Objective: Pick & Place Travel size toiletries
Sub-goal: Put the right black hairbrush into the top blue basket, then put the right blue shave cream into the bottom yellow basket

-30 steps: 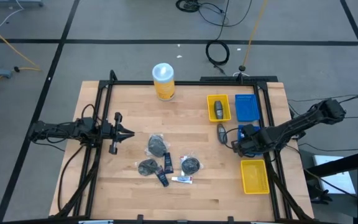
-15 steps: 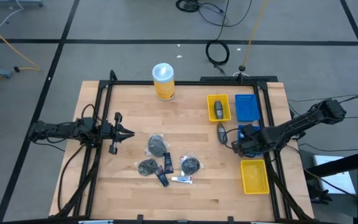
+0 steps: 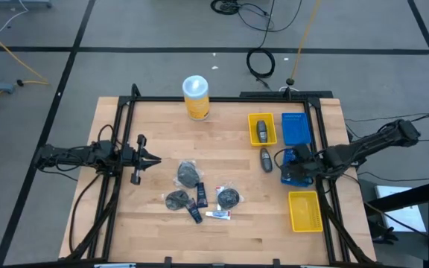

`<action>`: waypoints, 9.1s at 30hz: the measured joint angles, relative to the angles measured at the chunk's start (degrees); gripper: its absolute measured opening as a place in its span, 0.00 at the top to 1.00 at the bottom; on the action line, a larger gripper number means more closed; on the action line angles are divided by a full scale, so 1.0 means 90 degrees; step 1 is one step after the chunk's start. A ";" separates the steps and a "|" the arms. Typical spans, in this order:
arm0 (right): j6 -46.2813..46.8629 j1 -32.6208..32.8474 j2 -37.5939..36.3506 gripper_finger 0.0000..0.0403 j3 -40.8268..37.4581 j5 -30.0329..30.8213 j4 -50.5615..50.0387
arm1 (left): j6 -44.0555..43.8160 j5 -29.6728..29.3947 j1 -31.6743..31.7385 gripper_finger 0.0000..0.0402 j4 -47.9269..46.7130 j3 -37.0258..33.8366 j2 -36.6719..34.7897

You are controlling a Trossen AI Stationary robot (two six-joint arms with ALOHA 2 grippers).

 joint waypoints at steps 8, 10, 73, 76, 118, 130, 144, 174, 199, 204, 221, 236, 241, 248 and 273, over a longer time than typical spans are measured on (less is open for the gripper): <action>-0.1122 -0.0002 -0.0876 0.64 -0.0005 0.0479 0.0566 | -0.0001 0.0000 -0.0001 0.92 0.0002 0.0000 0.0000; -0.1610 -0.0002 -0.1053 0.64 -0.0003 0.0618 0.0911 | -0.0001 0.0000 -0.0001 0.92 0.0002 0.0000 0.0000; -0.7991 -0.2185 0.6572 0.36 0.2026 -0.6013 0.8177 | 0.0001 -0.0002 0.0001 0.92 -0.0027 -0.0005 0.0001; -0.8172 -0.2231 0.6673 0.39 0.2017 -0.6131 0.8155 | 0.0001 -0.0003 0.0001 0.92 -0.0005 0.0000 0.0002; -0.7095 -0.1688 0.5428 1.00 0.2011 -0.3185 0.6099 | -0.0001 -0.0046 0.0001 0.92 0.0002 0.0000 0.0007; -0.6842 -0.1912 0.5579 0.96 0.2011 -0.3185 0.6163 | -0.0001 -0.0046 0.0000 0.92 0.0002 0.0000 0.0007; -0.7974 -0.2178 0.5759 0.41 0.2011 -0.4594 0.6769 | -0.0001 -0.0046 -0.0001 0.92 0.0002 0.0000 0.0007; -0.9030 -0.2098 0.6187 0.97 0.2004 -0.4755 0.7572 | -0.0001 -0.0049 -0.0001 0.92 0.0002 -0.0001 0.0007; -0.4766 -0.3398 0.1419 1.00 0.0677 0.3564 0.2205 | 0.0000 -0.0048 -0.0001 0.92 0.0002 -0.0002 0.0005; -0.4804 -0.4313 0.1162 1.00 -0.0062 0.3547 0.2857 | 0.0000 -0.0049 0.0000 0.92 0.0002 -0.0002 0.0005; -0.5858 -0.5757 0.1189 0.99 -0.1150 0.2666 0.5040 | -0.0001 -0.0049 -0.0001 0.92 0.0002 -0.0001 0.0006; -0.7001 -0.5885 0.1098 0.62 -0.1375 0.2401 0.6228 | -0.0001 -0.0049 -0.0001 0.92 0.0002 -0.0001 0.0005; -0.7759 -0.5482 0.0713 0.53 -0.1375 0.2383 0.7154 | 0.0000 -0.0048 0.0001 0.92 0.0002 0.0000 0.0005; -0.8281 -0.4069 0.0452 0.57 -0.1371 0.1749 0.8277 | 0.0000 -0.0047 -0.0001 0.92 0.0002 -0.0002 0.0005; -0.9527 -0.0700 0.5970 0.68 0.1375 -0.1923 1.1905 | 0.0001 -0.0047 0.0001 0.92 0.0004 0.0000 0.0005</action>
